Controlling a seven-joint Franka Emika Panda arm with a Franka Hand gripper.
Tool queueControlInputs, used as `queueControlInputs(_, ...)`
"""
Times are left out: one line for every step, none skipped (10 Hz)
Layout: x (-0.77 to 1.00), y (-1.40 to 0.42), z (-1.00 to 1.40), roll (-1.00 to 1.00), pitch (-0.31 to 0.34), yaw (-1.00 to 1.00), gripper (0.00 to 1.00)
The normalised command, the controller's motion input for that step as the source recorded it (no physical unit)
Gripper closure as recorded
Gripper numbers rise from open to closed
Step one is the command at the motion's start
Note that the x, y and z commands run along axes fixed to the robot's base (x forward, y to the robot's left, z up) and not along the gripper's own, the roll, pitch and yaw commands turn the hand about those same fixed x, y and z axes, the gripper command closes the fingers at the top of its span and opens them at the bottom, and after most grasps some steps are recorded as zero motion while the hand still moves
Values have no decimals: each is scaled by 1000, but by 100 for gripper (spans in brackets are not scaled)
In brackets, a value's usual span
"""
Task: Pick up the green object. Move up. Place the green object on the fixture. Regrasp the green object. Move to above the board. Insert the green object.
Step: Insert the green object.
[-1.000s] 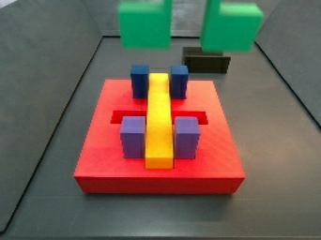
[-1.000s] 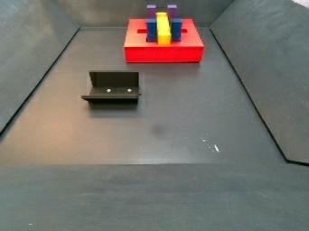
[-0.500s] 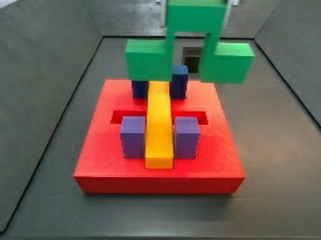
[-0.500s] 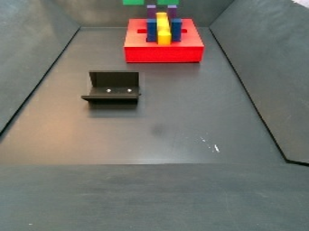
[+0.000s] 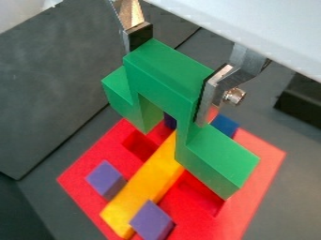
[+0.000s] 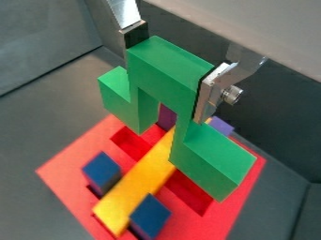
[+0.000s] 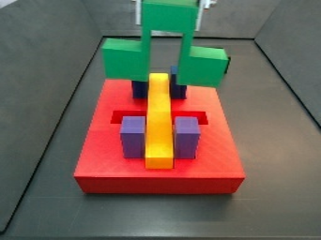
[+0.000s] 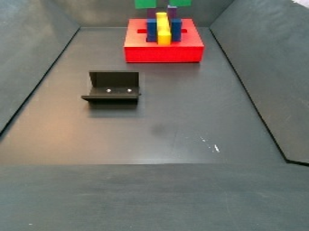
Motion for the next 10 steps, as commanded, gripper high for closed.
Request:
queueControlInputs(0, 23, -217, -446, -59, 0, 100)
queueControlInputs(31, 6, -129, -469, -174, 0, 100)
queueControlInputs(37, 0, -34, -436, -290, 89, 100)
queueControlInputs(-129, 11, 97, -314, -387, 140, 100)
queueControlInputs(-411, 129, 409, -227, -463, 137, 100)
queueControlInputs(-503, 51, 383, 0, -499, 86, 100)
queueControlInputs(-454, 0, 254, 216, -489, 126, 100)
queueControlInputs(-326, 0, 103, 310, -497, 206, 100)
queueControlInputs(-257, 0, 14, 373, -489, 254, 100)
queueControlInputs(-240, -9, 17, 410, -459, 274, 100)
